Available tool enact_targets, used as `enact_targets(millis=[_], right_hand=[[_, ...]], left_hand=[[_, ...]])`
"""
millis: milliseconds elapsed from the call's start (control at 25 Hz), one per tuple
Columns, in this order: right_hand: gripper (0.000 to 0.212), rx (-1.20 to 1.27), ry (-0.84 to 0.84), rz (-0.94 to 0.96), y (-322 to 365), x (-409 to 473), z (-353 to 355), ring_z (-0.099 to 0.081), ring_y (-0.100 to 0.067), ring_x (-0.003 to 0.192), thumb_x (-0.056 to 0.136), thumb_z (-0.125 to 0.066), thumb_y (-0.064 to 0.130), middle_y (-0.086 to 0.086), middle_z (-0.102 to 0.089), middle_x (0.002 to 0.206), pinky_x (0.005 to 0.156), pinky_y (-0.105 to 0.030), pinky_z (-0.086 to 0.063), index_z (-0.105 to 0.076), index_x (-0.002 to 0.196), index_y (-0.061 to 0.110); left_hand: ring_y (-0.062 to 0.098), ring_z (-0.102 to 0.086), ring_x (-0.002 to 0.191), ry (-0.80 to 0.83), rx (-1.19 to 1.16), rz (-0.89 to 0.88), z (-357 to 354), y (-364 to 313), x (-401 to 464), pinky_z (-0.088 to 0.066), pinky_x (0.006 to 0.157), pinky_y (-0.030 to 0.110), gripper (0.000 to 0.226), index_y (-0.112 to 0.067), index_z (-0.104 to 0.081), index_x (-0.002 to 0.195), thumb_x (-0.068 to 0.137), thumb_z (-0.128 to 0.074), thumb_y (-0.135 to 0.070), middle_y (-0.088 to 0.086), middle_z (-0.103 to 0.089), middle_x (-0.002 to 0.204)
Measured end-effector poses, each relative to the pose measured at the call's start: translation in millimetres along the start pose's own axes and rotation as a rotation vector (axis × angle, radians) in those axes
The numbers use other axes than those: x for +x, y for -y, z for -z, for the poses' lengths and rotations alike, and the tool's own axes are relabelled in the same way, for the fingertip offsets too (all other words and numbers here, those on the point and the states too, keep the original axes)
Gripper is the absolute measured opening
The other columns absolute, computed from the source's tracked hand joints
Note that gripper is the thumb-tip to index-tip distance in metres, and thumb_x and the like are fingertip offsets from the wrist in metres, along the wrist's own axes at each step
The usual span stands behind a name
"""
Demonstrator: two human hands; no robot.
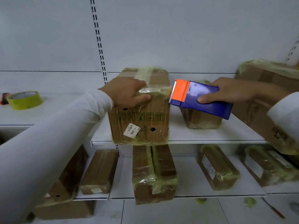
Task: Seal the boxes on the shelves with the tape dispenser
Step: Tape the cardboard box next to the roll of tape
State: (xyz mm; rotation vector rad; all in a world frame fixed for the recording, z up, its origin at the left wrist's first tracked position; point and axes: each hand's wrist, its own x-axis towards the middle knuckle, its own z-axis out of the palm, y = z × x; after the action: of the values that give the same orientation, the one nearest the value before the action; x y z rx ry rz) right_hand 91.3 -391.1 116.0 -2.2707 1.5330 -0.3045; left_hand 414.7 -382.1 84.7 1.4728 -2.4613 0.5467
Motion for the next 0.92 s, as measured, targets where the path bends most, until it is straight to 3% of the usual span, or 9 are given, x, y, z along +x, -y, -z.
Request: enact_targets(millis=[80,160,240,280,480,640,800,920], right_hand=[[0.059,0.022,-0.004,0.002,-7.0,-1.2,1.0,-0.062,-0.007,0.049,0.055,-0.064,0.075,0.002,-0.071,0.063,0.059,-0.029,-0.045,-0.07,0.069,0.017],[0.039,0.074,0.011,0.021,-10.8,-3.1,0.6,-0.063,-0.004,0.05,0.062,-0.064,0.07,0.008,-0.071,0.063,0.056,-0.022,-0.045,-0.072,0.069,0.033],[0.017,0.133,0.052,0.069,-9.2,-3.6,-3.4,-0.065,-0.002,0.051,0.067,-0.064,0.063,0.012,-0.071,0.063,0.049,-0.014,-0.045,-0.071,0.069,0.047],[0.016,0.153,0.06,0.084,-8.6,-1.6,-5.0,-0.065,-0.002,0.052,0.067,-0.065,0.061,0.011,-0.072,0.063,0.047,-0.012,-0.045,-0.071,0.068,0.046],[0.045,0.215,0.078,0.091,-0.1,17.8,-7.4,-0.068,-0.01,0.058,0.06,-0.069,0.063,0.001,-0.075,0.072,0.051,-0.016,-0.048,-0.073,0.078,0.022],[0.047,0.204,0.115,0.11,3.7,21.3,-12.4,-0.066,-0.014,0.063,0.062,-0.067,0.059,0.0,-0.073,0.071,0.062,-0.027,-0.048,-0.07,0.082,0.017],[0.044,0.172,0.126,0.122,0.2,8.1,3.8,-0.065,-0.011,0.057,0.064,-0.068,0.06,-0.002,-0.072,0.067,0.052,-0.017,-0.047,-0.07,0.072,0.016],[0.054,0.035,0.102,0.111,-11.1,-11.1,22.7,-0.066,-0.013,0.059,0.065,-0.065,0.066,-0.005,-0.074,0.072,0.057,-0.022,-0.049,-0.07,0.078,0.014]], left_hand=[[0.028,-0.061,0.097,-0.011,0.095,0.013,6.5,-11.3,11.8,-0.043,0.071,0.033,0.077,-0.016,-0.059,0.1,0.078,-0.025,-0.081,0.006,-0.062,0.114],[0.031,-0.056,0.113,-0.017,0.124,0.035,6.4,-24.9,19.2,-0.048,0.083,0.042,0.09,-0.01,-0.055,0.116,0.073,-0.027,-0.084,0.006,-0.046,0.138],[0.033,-0.048,0.124,-0.037,0.071,0.07,-1.0,-32.5,17.3,-0.047,0.093,0.047,0.09,-0.016,-0.022,0.146,0.079,-0.042,-0.073,0.006,-0.029,0.153],[0.033,-0.048,0.125,-0.067,0.057,0.058,-4.3,-34.0,14.5,-0.046,0.094,0.046,0.089,-0.021,-0.011,0.149,0.082,-0.048,-0.066,0.005,-0.026,0.154],[0.024,-0.053,0.119,-0.211,0.123,-0.078,-5.9,-26.6,12.8,-0.034,0.105,0.04,0.057,-0.021,-0.05,0.131,0.087,-0.044,-0.058,0.001,-0.054,0.134],[0.029,-0.06,0.106,-0.1,0.012,-0.085,-11.1,-19.1,14.0,-0.049,0.084,0.041,0.056,-0.03,-0.033,0.14,0.091,-0.038,-0.056,0.0,-0.057,0.131],[0.027,-0.063,0.1,-0.118,-0.019,-0.128,-13.5,-18.1,16.2,-0.051,0.078,0.041,0.056,-0.033,-0.04,0.135,0.089,-0.029,-0.062,-0.004,-0.061,0.126],[0.027,-0.064,0.098,-0.15,-0.05,-0.14,-14.2,-16.1,15.0,-0.052,0.077,0.042,0.056,-0.034,-0.042,0.135,0.09,-0.027,-0.063,-0.003,-0.064,0.122]])
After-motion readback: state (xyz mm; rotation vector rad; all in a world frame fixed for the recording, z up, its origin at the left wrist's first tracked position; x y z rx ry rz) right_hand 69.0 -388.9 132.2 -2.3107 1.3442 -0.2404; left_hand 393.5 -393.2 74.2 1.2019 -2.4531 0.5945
